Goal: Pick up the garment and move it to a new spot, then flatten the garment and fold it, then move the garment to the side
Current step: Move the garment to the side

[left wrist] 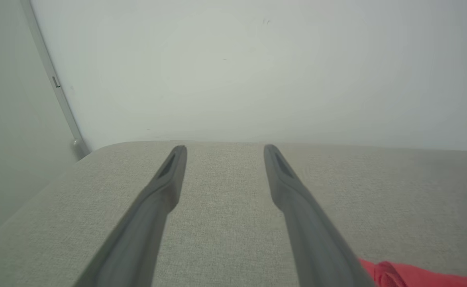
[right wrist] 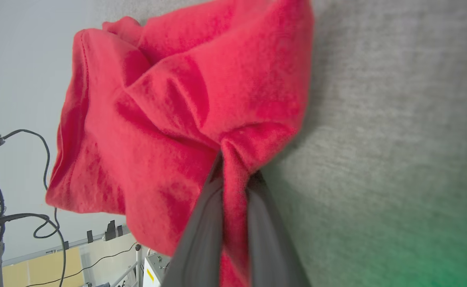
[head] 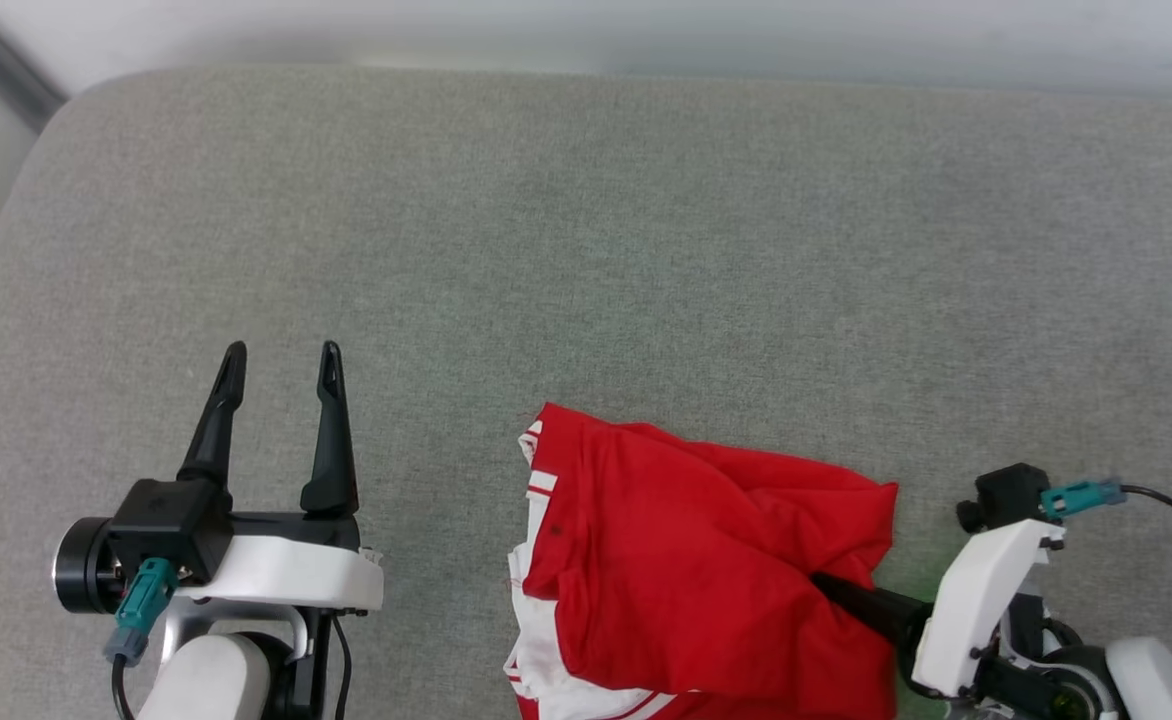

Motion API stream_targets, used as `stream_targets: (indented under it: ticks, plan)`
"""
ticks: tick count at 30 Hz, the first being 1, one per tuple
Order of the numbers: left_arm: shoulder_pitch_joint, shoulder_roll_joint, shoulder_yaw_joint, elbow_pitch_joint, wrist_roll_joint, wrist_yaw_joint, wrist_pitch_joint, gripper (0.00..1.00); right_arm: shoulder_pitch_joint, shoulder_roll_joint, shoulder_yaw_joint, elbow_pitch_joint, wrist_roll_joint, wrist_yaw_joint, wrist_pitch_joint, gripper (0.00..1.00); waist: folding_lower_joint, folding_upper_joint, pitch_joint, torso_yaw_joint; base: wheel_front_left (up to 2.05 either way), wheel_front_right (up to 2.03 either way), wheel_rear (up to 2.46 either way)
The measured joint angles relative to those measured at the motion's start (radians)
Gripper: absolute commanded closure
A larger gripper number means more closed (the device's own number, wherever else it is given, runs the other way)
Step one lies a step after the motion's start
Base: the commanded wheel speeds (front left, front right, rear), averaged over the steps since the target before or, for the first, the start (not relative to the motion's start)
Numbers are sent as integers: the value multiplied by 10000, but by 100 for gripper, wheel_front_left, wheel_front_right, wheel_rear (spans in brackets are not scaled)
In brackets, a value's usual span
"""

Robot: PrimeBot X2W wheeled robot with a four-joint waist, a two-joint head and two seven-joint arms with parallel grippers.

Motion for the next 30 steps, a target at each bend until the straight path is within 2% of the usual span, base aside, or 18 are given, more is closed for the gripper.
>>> stream_targets:
  ticks: [5, 10, 17, 24, 30]
  plan:
    - [304, -38, 132, 199, 121, -144, -2, 0, -201, -332, 583, -19, -761, -8, -995, 100, 0, 0, -500, -231, 0, 0, 0]
    - [633, 121, 249, 217, 174, -192, -4, 0, -529, -936, 863, 221, -2288, -6, -1634, 100, 0, 0, -976, -817, 0, 0, 0]
    - [711, 280, 127, -117, 280, -284, 6, 0, -1029, -1745, 719, 512, -3400, -8, -1567, 100, -1, 0, -1244, -2136, 0, 0, 0]
    - [224, 282, -196, -242, 360, -489, 90, 0, -1683, -1927, 343, 1229, -3800, -8, -1580, 100, -1, 0, -1014, -3585, 0, 0, 0]
    - [-473, 550, -397, -485, 669, -677, 399, 0, -2846, -1967, 12, 2217, -4222, -8, -2556, 100, 0, 0, -274, -4558, 0, 0, 0]
